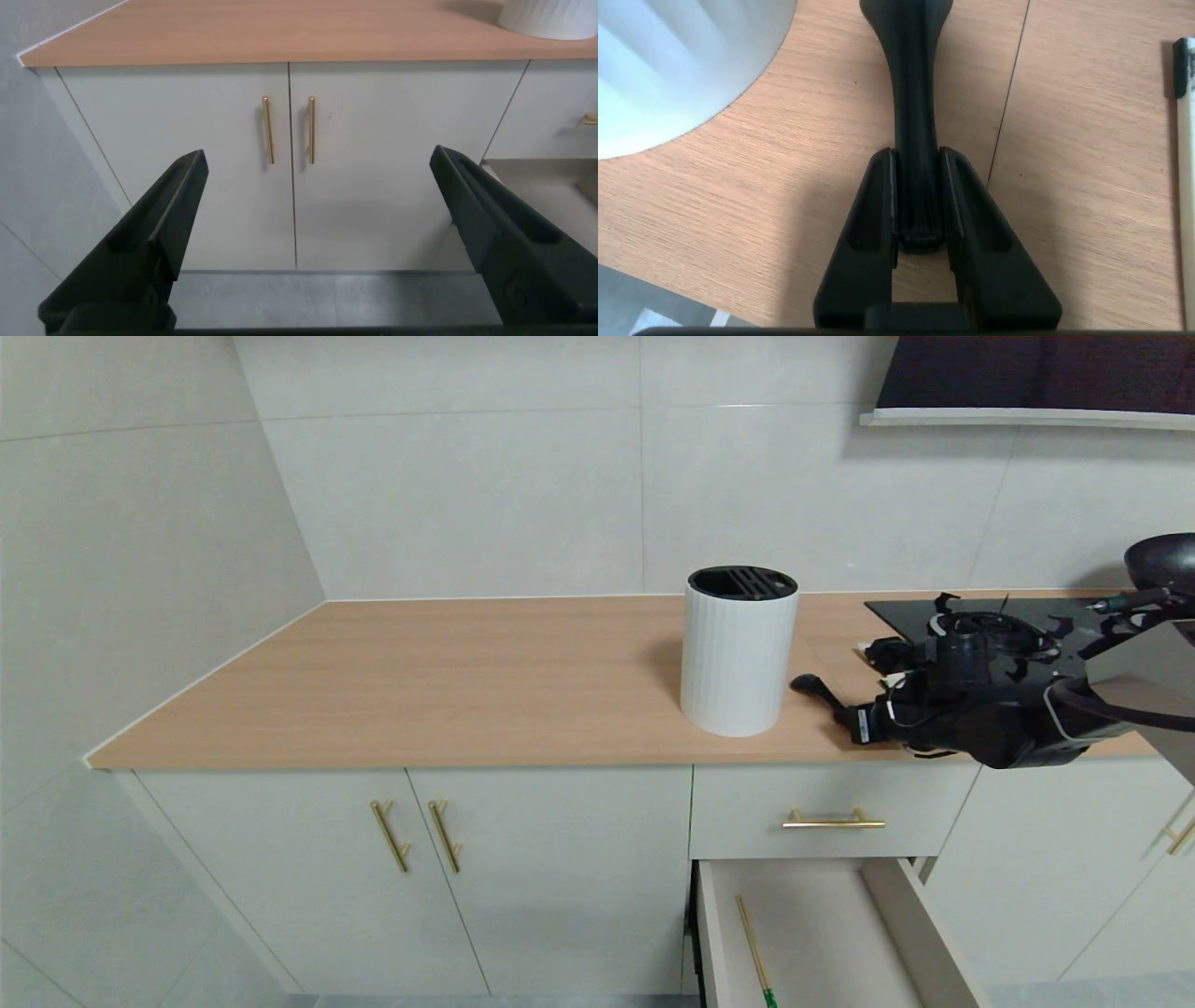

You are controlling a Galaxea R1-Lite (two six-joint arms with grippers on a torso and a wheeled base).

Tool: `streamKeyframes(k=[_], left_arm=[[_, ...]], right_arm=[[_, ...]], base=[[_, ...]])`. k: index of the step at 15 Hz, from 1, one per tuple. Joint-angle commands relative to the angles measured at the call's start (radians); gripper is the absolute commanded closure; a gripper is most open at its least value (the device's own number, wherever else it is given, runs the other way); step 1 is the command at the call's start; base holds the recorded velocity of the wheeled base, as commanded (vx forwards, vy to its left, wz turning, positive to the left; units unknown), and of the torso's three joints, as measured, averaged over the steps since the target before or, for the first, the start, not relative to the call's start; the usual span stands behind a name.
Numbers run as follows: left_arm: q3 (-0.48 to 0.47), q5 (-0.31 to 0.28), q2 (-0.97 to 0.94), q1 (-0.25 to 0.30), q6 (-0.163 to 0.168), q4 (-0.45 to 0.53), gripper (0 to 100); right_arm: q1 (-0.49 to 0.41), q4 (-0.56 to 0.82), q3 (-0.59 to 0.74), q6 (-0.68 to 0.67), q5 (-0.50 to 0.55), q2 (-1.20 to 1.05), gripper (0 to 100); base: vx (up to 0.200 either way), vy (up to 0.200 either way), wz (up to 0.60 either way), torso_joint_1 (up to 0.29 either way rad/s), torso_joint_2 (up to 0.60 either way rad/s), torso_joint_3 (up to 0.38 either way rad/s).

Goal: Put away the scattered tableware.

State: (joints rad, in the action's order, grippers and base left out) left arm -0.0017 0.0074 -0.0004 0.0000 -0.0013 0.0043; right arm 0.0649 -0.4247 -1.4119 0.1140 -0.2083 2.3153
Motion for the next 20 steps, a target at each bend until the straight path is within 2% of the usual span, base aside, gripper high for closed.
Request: streamKeyframes(k=[1,3,5,7,9,11,12,13,14,16,20], left_arm=[[0.0,0.0,0.0,0.0,0.0,0.0,0],[0.0,0.0,0.0,0.0,0.0,0.0,0],[0.0,0.0,0.0,0.0,0.0,0.0,0],[0.0,0.0,0.0,0.0,0.0,0.0,0],[0.0,0.0,0.0,0.0,0.0,0.0,0],[0.0,0.0,0.0,0.0,0.0,0.0,0],[0.0,0.0,0.0,0.0,0.0,0.0,0],[0.0,0.0,0.0,0.0,0.0,0.0,0],[0.0,0.0,0.0,0.0,0.0,0.0,0],[0.0,0.0,0.0,0.0,0.0,0.0,0],[0.0,0.0,0.0,0.0,0.0,0.0,0]], right_arm=[[0.004,0.006,-0.007,-0.01,0.021,-0.008,100],[0.027,0.073,-0.019,-0.089,0.098,-0.068,100],[0.044,0.153,-0.005,-0.163,0.115,-0.154,100],[0.062,0.279,0.039,-0.28,0.171,-0.277,100],[0.065,0.376,0.116,-0.321,0.176,-0.41,100],[0.065,0.396,0.203,-0.327,0.176,-0.501,100],[0.065,0.392,0.301,-0.327,0.165,-0.583,100],[0.065,0.392,0.344,-0.326,0.155,-0.626,100],[0.065,0.391,0.412,-0.326,0.101,-0.702,100],[0.069,0.392,0.475,-0.323,0.056,-0.784,100],[0.104,0.391,0.585,-0.326,0.06,-0.855,100]], base=[[0.0,0.0,0.0,0.0,0.0,0.0],[0.0,0.0,0.0,0.0,0.0,0.0],[0.0,0.0,0.0,0.0,0.0,0.0],[0.0,0.0,0.0,0.0,0.0,0.0],[0.0,0.0,0.0,0.0,0.0,0.0],[0.0,0.0,0.0,0.0,0.0,0.0],[0.0,0.0,0.0,0.0,0.0,0.0],[0.0,0.0,0.0,0.0,0.0,0.0],[0.0,0.0,0.0,0.0,0.0,0.0],[0.0,0.0,0.0,0.0,0.0,0.0],[0.0,0.0,0.0,0.0,0.0,0.0]])
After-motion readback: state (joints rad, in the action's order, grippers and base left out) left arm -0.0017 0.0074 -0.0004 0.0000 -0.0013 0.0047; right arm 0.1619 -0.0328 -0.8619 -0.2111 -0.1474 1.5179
